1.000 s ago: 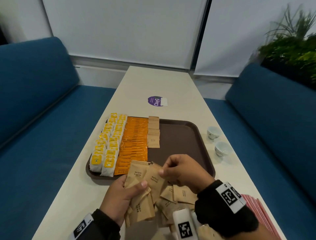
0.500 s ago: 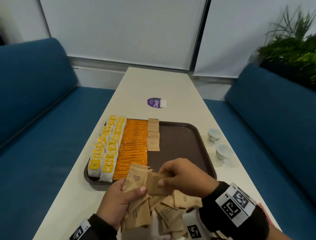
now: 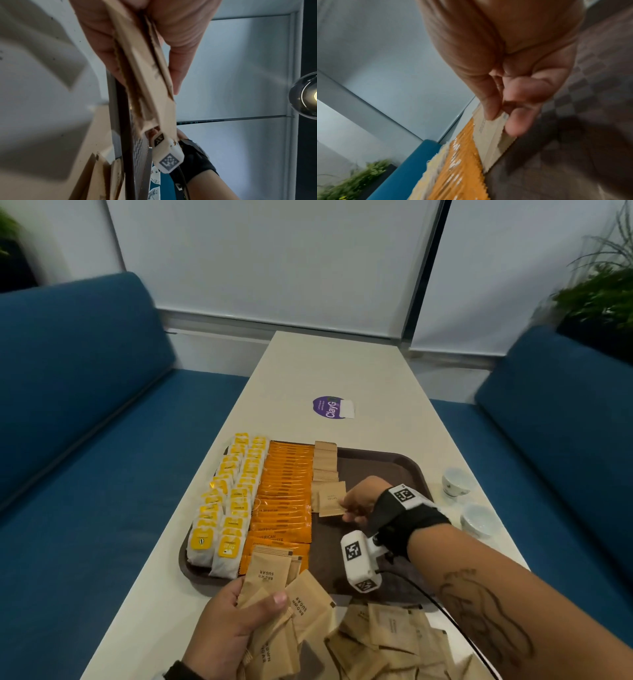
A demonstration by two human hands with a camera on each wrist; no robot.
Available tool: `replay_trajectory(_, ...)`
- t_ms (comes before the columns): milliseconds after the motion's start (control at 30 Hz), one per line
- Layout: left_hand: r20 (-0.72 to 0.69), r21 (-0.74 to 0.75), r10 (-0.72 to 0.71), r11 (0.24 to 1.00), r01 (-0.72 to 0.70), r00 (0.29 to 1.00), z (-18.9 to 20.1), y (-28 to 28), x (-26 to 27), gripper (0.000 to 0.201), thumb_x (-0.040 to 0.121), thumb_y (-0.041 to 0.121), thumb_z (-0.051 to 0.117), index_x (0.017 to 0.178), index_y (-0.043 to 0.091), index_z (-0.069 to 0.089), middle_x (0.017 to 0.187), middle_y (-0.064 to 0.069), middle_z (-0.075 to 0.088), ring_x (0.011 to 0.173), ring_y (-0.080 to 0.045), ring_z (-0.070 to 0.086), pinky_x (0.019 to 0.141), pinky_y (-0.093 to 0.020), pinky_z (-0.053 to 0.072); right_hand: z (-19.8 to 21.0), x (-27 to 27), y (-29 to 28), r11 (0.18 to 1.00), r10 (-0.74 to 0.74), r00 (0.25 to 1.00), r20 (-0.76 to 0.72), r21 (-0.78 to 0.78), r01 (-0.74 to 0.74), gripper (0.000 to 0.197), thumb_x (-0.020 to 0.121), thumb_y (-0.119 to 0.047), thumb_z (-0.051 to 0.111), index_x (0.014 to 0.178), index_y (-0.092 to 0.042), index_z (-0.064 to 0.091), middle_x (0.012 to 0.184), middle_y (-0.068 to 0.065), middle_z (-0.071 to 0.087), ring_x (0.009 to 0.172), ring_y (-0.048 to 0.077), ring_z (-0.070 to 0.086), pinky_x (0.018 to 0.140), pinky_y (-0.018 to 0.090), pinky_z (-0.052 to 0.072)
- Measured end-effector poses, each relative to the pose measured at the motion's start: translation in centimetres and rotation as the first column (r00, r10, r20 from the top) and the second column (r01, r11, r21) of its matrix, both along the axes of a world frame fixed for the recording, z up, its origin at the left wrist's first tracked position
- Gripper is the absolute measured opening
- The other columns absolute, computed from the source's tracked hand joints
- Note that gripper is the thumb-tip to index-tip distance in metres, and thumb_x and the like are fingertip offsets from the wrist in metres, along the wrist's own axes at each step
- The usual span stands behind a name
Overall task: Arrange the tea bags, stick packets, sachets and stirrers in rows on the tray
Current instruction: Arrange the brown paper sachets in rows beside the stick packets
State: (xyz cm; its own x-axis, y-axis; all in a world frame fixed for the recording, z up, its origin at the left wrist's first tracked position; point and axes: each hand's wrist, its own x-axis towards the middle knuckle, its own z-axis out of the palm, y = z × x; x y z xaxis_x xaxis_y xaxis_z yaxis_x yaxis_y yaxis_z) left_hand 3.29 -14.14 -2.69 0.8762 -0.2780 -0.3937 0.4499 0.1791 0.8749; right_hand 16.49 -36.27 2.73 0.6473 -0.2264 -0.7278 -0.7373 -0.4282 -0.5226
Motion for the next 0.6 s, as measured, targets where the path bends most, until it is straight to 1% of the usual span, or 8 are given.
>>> replay_trajectory(100,-0.007,0.0,0.004,1.0,-0.004,1.0,-0.2,0.5,0.2,0.11,-0.005,0.045,0.089,0.098,0.011,0.067,0.086,-0.011,0.075,0.073,-0.025,0.072,0.064,-0.035,0.051,-1.2,1.1,0.1,0.981,0.14,0.987,0.08,-0.147,-0.127,0.01,0.093,-0.018,0.059,0.087,-0.01,0.057,0.084,0.002,0.057,0.07,0.012,0.055,0.065,0.018,0.048)
replay_trajectory(133,-0.007,0.003,0.009,1.0,-0.009,1.0,-0.2,0.6,0.3,0.112,-0.005,0.046,0.089,0.099,0.012,0.067,0.087,-0.011,0.075,0.074,-0.026,0.072,0.065,-0.035,0.052,-1.3,1.2,0.3,0.96,0.204,0.976,0.072,-0.209,-0.185,0.013,0.094,-0.021,0.057,0.094,-0.009,0.059,0.095,0.004,0.06,0.084,0.015,0.06,0.073,0.019,0.051)
replay_trajectory(200,-0.006,0.003,0.016,1.0,-0.016,1.0,-0.3,0.6,0.3,0.112,-0.003,0.047,0.089,0.101,0.012,0.066,0.088,-0.011,0.075,0.076,-0.027,0.072,0.066,-0.036,0.052,-1.2,1.5,0.8,0.888,0.299,0.954,-0.026,-0.358,-0.288,0.034,0.096,-0.033,0.053,0.113,-0.004,0.058,0.123,0.009,0.058,0.116,0.023,0.055,0.099,0.029,0.044)
replay_trajectory(233,-0.005,0.003,0.02,1.0,-0.02,1.0,-0.5,0.6,0.4,0.111,-0.001,0.045,0.09,0.101,0.012,0.066,0.089,-0.011,0.075,0.077,-0.028,0.072,0.067,-0.036,0.052,-1.4,1.7,1.0,0.87,0.313,0.948,-0.056,-0.384,-0.31,0.034,0.095,-0.036,0.052,0.106,-0.005,0.059,0.126,0.01,0.057,0.119,0.024,0.053,0.104,0.033,0.04)
replay_trajectory(333,-0.001,0.019,0.011,1.0,-0.011,1.0,-0.5,0.2,0.3,0.103,0.007,0.04,0.092,0.103,0.011,0.066,0.09,-0.011,0.074,0.082,-0.03,0.071,0.072,-0.04,0.053,-2.3,2.5,0.7,0.856,0.352,0.931,-0.096,-0.37,-0.362,0.031,0.092,-0.036,0.058,0.074,-0.011,0.053,0.095,0.004,0.061,0.094,0.02,0.054,0.091,0.031,0.041)
replay_trajectory(400,0.0,0.043,0.022,0.999,-0.022,1.0,-0.5,0.1,0.3,0.099,0.011,0.037,0.091,0.103,0.011,0.065,0.09,-0.011,0.074,0.084,-0.031,0.071,0.075,-0.043,0.054,-2.6,2.3,0.4,0.858,0.35,0.936,-0.027,-0.393,-0.332,0.029,0.087,-0.035,0.065,0.076,-0.011,0.056,0.089,0.005,0.062,0.082,0.019,0.055,0.084,0.031,0.044)
replay_trajectory(500,0.009,0.081,0.033,0.996,-0.034,0.999,-0.3,0.0,0.1,0.087,0.023,0.038,0.087,0.104,0.014,0.064,0.09,-0.008,0.075,0.087,-0.031,0.07,0.083,-0.05,0.054,-1.2,0.5,0.8,0.916,0.321,0.919,0.231,-0.323,-0.239,0.031,0.086,-0.033,0.067,0.098,-0.006,0.062,0.095,0.007,0.067,0.076,0.016,0.057,0.073,0.029,0.047)
replay_trajectory(600,0.052,0.096,0.021,0.995,-0.026,0.998,0.3,-0.2,-0.3,0.076,0.032,0.035,0.087,0.102,0.015,0.065,0.089,-0.007,0.075,0.086,-0.03,0.07,0.083,-0.049,0.054,2.1,-3.7,2.2,0.89,0.455,0.828,0.326,-0.188,-0.416,0.037,0.085,-0.046,0.063,0.097,-0.011,0.065,0.084,-0.003,0.065,0.074,0.01,0.056,0.068,0.026,0.045)
